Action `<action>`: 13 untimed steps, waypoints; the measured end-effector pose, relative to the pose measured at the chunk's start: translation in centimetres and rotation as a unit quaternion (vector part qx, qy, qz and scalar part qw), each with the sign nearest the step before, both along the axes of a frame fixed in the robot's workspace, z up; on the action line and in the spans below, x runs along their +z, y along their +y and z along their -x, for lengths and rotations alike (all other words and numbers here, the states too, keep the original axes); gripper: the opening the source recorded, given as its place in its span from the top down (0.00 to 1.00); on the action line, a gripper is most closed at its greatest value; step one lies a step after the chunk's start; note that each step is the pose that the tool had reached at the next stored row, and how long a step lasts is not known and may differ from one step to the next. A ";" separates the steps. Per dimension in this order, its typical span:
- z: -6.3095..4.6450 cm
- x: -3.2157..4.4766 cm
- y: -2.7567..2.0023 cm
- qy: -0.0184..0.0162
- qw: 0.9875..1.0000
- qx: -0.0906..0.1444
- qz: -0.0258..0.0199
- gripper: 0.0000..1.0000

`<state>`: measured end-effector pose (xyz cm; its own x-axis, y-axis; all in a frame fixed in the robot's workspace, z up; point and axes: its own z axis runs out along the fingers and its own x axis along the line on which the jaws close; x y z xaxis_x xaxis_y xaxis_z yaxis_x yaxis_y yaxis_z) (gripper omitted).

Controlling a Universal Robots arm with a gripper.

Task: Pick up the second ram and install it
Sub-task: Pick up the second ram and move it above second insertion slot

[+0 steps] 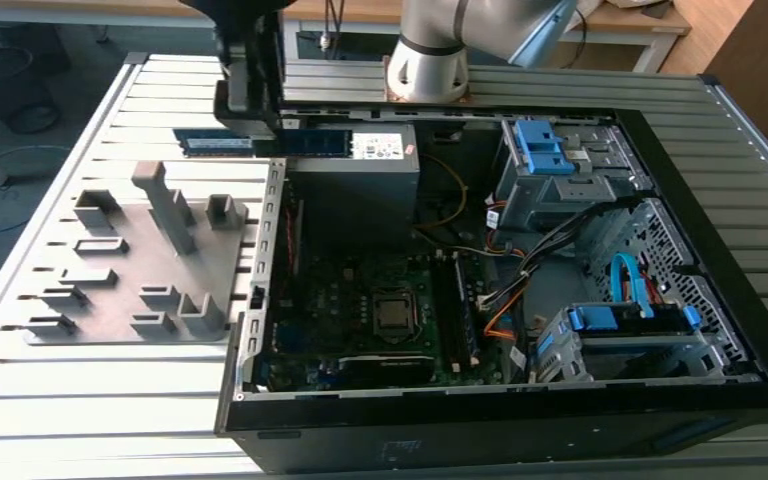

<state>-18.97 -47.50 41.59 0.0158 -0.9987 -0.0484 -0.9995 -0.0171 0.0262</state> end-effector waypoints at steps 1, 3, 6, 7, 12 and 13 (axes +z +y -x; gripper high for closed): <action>-0.3 0.00 0.00 0.000 1.000 0.000 0.000 0.86; -0.8 0.00 0.00 0.000 1.000 0.000 0.000 0.86; -1.8 -0.01 0.00 0.000 1.000 0.000 0.000 0.86; -2.1 -0.01 0.00 0.001 1.000 0.000 0.000 0.86; -3.6 -0.02 0.00 0.001 1.000 0.000 0.000 0.86; -3.9 -0.02 0.00 0.001 1.000 0.000 0.000 0.86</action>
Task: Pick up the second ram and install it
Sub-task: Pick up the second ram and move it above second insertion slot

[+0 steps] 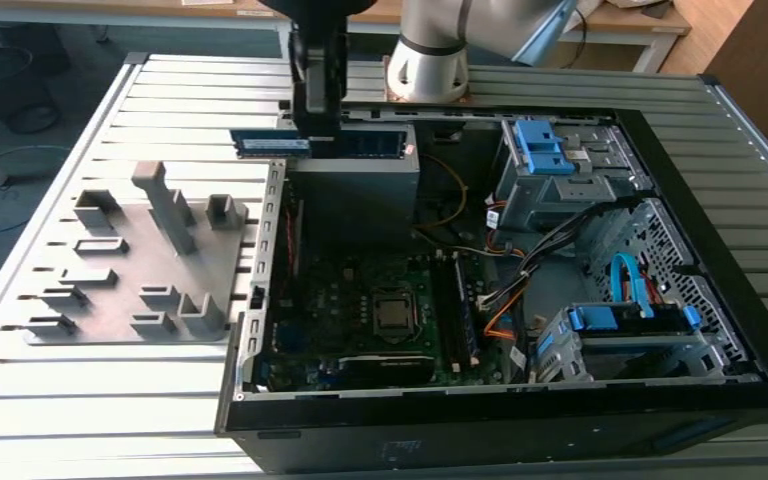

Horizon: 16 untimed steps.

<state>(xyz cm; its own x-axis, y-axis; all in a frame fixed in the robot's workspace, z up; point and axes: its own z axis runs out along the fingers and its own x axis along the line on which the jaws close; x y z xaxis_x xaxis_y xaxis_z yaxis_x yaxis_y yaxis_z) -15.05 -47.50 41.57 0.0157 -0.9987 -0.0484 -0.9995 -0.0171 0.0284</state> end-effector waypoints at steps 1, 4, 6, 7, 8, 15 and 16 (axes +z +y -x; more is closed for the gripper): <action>-0.3 -0.01 0.00 0.000 1.000 0.000 0.000 0.86; -1.1 -0.01 0.00 0.000 1.000 0.000 0.000 0.86; -1.7 -0.01 0.00 0.000 1.000 0.000 0.000 0.86; -2.0 -0.01 0.00 0.000 1.000 0.000 0.000 0.86; -2.3 -0.01 0.00 0.001 1.000 0.000 0.000 0.86; -4.1 -0.01 0.00 0.001 1.000 0.000 0.000 0.86; -4.3 -0.02 0.00 0.001 1.000 0.000 0.000 0.86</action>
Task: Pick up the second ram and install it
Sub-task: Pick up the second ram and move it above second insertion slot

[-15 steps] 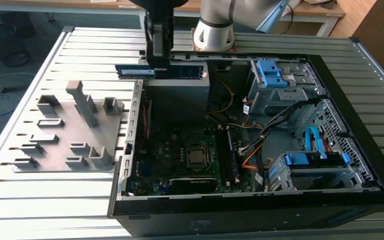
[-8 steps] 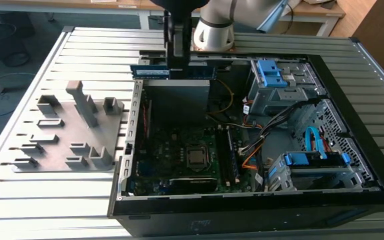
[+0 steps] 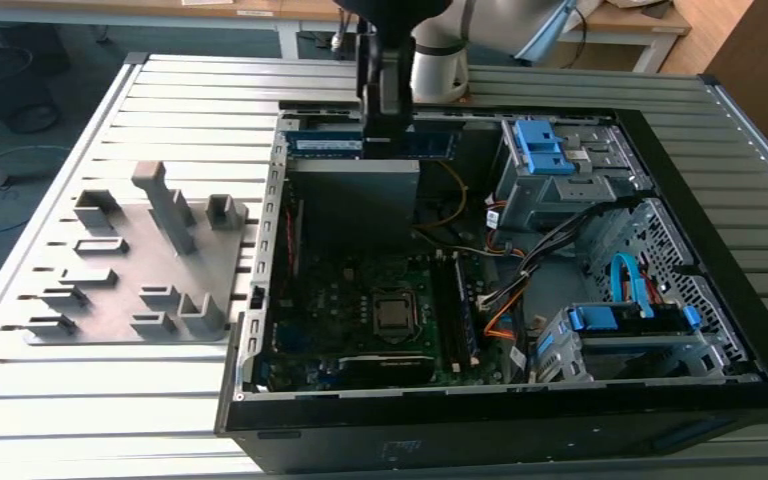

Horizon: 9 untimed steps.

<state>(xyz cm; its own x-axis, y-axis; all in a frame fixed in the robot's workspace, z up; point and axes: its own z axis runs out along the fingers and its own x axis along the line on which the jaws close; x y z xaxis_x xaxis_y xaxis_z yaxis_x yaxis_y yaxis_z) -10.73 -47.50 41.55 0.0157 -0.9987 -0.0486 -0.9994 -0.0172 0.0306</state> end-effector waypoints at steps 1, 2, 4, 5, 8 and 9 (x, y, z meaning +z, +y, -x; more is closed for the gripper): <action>-0.3 0.00 0.00 0.000 1.000 0.000 0.000 0.86; -0.6 0.00 0.00 0.000 1.000 0.000 0.000 0.86; -1.1 0.00 0.00 0.000 1.000 0.000 0.000 0.86; -1.3 -0.01 0.00 0.000 1.000 0.000 0.000 0.86; -2.1 -0.01 0.00 0.001 1.000 0.000 0.000 0.86; -2.4 -0.02 0.00 0.001 1.000 0.000 0.000 0.86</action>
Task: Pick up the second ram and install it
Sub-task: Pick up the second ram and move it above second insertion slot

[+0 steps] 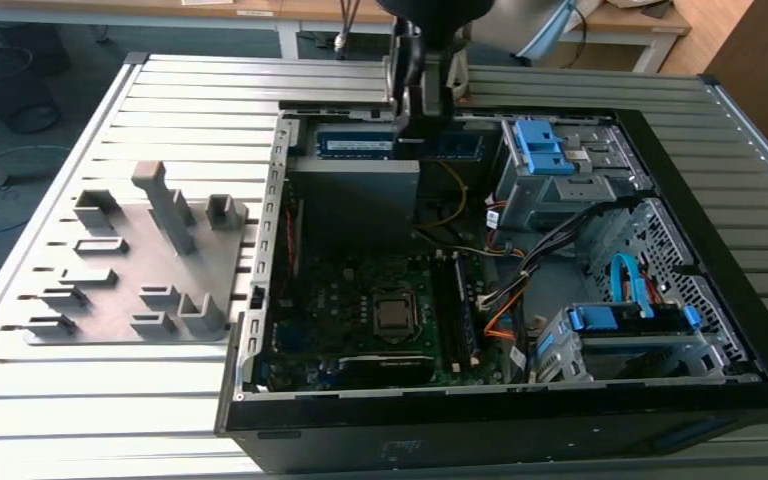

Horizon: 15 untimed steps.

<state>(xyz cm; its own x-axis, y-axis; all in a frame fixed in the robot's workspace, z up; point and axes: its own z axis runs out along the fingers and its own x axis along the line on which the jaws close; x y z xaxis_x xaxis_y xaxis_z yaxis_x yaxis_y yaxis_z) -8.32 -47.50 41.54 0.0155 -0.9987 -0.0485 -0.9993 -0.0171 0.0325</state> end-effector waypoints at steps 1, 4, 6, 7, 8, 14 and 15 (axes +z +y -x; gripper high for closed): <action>-0.3 -0.01 0.00 0.000 1.000 0.000 0.000 0.86; -1.0 -0.03 0.00 0.001 1.000 0.000 0.000 0.86; -1.3 -0.15 0.00 0.001 1.000 0.000 0.000 0.86; -1.4 -0.30 -0.01 0.001 1.000 0.000 -0.001 0.86; -1.4 -0.47 -0.01 0.001 1.000 0.000 -0.001 0.86; -1.5 -1.56 -0.01 0.001 1.000 0.000 -0.001 0.86; -1.5 -1.74 -0.01 0.001 1.000 0.000 -0.001 0.86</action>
